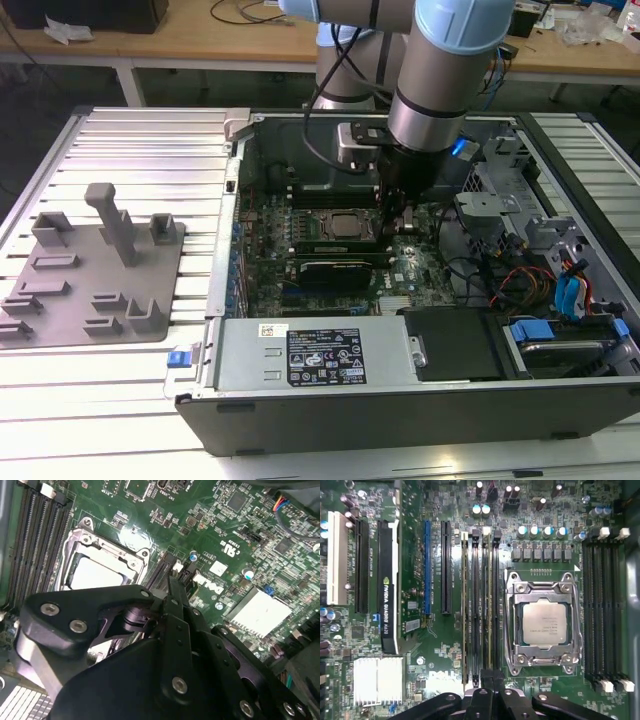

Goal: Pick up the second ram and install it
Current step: 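Press down the second ram until it locks into place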

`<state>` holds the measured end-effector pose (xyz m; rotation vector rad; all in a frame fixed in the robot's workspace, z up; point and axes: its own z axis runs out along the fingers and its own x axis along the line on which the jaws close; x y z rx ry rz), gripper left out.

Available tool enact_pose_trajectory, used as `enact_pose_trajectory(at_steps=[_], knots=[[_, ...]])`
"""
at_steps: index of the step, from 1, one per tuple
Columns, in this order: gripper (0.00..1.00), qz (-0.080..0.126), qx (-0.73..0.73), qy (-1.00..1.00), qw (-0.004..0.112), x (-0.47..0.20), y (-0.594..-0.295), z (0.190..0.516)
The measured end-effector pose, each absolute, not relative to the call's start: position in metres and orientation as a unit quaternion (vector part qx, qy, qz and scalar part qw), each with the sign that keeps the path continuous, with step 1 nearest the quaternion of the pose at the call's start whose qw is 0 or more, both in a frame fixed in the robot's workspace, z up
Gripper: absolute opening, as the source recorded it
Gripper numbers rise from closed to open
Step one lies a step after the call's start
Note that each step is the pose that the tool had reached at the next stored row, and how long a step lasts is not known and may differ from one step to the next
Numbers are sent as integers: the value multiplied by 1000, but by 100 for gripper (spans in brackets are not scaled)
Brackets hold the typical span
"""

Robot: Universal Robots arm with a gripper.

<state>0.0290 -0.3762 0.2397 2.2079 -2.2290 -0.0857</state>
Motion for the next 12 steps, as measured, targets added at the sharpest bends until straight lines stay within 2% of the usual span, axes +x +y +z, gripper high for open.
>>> enact_pose_trajectory(at_steps=[12], knots=[[8, -27, 703, -710, 2, 5, -376, 248]])
